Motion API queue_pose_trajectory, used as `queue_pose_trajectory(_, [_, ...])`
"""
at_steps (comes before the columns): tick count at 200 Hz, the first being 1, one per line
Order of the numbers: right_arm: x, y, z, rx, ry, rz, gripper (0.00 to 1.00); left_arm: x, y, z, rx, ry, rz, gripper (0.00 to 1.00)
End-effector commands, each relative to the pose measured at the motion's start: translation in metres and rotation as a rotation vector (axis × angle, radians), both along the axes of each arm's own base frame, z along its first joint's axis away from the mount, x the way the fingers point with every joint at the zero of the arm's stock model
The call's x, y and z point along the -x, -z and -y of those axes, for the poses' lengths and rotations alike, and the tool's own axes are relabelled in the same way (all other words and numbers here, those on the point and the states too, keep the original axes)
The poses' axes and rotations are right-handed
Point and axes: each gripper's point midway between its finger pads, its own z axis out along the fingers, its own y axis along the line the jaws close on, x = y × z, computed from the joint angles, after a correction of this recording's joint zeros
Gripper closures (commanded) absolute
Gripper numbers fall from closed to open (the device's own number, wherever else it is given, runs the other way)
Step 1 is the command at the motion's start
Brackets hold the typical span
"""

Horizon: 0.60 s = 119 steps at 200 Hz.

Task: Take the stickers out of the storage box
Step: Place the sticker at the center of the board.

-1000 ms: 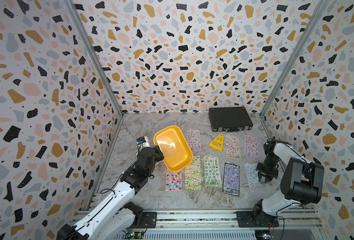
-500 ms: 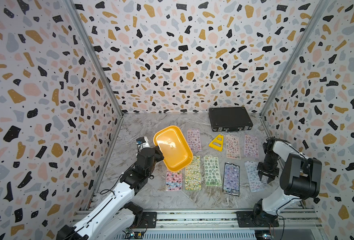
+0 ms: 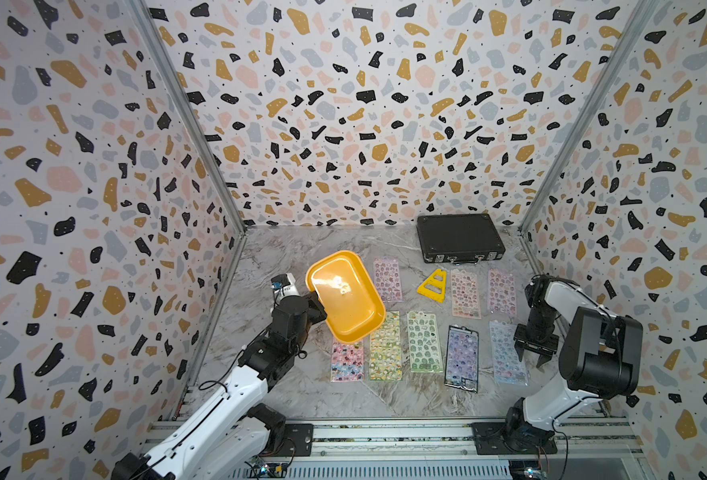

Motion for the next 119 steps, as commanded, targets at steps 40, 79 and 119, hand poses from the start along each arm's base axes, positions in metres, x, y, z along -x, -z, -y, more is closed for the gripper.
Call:
queue_pose_trajectory(40, [-0.056, -0.053, -0.022, 0.01, 0.007, 0.421, 0.48, -0.003, -0.015, 0.002, 0.042, 0.004, 0.056, 1.0])
queue_pose_trajectory(79, [-0.115, -0.116, -0.071, 0.102, -0.163, 0.785, 0.34, -0.003, -0.021, 0.012, 0.049, 0.065, 0.056, 1.0])
queue_pose_trajectory(119, [-0.161, -0.16, -0.171, 0.142, -0.521, 1.088, 0.24, 0.001, -0.03, 0.013, 0.043, 0.083, 0.07, 1.0])
